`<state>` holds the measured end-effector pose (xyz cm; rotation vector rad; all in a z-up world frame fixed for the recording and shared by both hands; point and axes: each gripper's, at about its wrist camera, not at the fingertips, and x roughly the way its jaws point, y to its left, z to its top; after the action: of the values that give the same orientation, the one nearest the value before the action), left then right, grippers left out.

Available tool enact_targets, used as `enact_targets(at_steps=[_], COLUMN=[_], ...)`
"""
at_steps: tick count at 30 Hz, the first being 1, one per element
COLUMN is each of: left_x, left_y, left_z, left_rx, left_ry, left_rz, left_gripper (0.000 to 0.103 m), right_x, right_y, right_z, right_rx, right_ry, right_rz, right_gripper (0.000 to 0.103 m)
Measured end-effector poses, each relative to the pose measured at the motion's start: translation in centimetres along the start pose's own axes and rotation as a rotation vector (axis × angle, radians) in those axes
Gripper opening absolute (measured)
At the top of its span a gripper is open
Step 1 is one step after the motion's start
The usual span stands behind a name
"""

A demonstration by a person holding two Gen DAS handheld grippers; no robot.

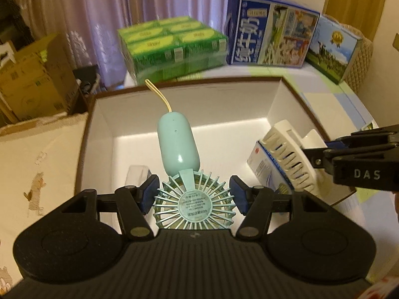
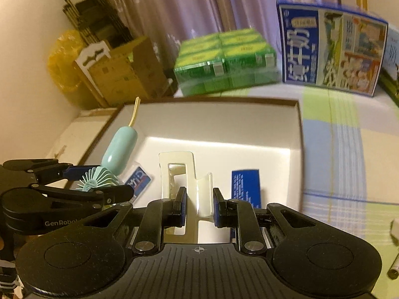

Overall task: Organize rigid objects
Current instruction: 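Lower the fan and clip into the box and open both tools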

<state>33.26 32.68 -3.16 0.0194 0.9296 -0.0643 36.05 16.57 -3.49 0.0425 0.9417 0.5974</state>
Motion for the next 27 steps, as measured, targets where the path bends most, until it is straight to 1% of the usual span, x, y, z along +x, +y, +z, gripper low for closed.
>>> enact_targets(at_steps=[3, 8, 12, 13, 14, 15, 16, 18, 19, 20, 23, 25, 26, 27], left_x=[1.7, 4.0, 5.5, 5.8, 6.1, 6.4, 6.5, 6.6, 6.5, 6.4, 6.2, 5.9, 5.8, 5.7], left_y=[0.7, 1.5, 2.1, 2.2, 2.3, 2.4, 2.6, 2.7, 2.8, 2.9, 3.3, 3.6, 3.8, 4.0], left_z=[-0.1, -0.4, -0.3, -0.3, -0.2, -0.1, 0.0, 0.0, -0.1, -0.1, -0.2, -0.2, -0.2, -0.3], left_rx=[-0.001, 0.006, 0.015, 0.02, 0.022, 0.023, 0.021, 0.024, 0.023, 0.023, 0.008, -0.013, -0.023, -0.03], left_ry=[0.049, 0.108, 0.135, 0.138, 0.143, 0.153, 0.16, 0.166, 0.162, 0.161, 0.162, 0.162, 0.163, 0.163], left_rz=[-0.03, -0.058, -0.069, -0.072, -0.075, -0.079, -0.083, -0.089, -0.081, -0.078, -0.064, -0.062, -0.061, -0.061], left_gripper=[0.058, 0.058, 0.056, 0.047, 0.022, 0.022, 0.024, 0.037, 0.04, 0.046, 0.047, 0.049, 0.05, 0.05], right_x=[1.6, 3.6, 4.6, 4.8, 5.0, 5.2, 5.4, 5.7, 5.9, 6.0, 6.5, 6.8, 6.9, 6.9], right_y=[0.0, 0.0, -0.1, 0.0, 0.1, 0.1, 0.1, 0.1, 0.0, 0.1, 0.1, 0.2, 0.3, 0.4], right_z=[-0.2, -0.3, -0.3, -0.3, -0.3, -0.3, -0.3, -0.2, -0.3, -0.2, -0.2, -0.1, -0.1, -0.1], right_rx=[0.014, 0.025, 0.027, 0.026, 0.027, 0.027, 0.029, 0.037, 0.044, 0.048, 0.054, 0.056, 0.052, 0.045], right_ry=[0.027, 0.064, 0.084, 0.088, 0.093, 0.096, 0.101, 0.113, 0.119, 0.122, 0.132, 0.143, 0.143, 0.139], right_rz=[-0.02, -0.055, -0.071, -0.074, -0.075, -0.077, -0.077, -0.071, -0.071, -0.074, -0.077, -0.087, -0.093, -0.095], right_gripper=[0.017, 0.017, 0.017, 0.017, 0.017, 0.017, 0.017, 0.017, 0.017, 0.017, 0.017, 0.021, 0.028, 0.042])
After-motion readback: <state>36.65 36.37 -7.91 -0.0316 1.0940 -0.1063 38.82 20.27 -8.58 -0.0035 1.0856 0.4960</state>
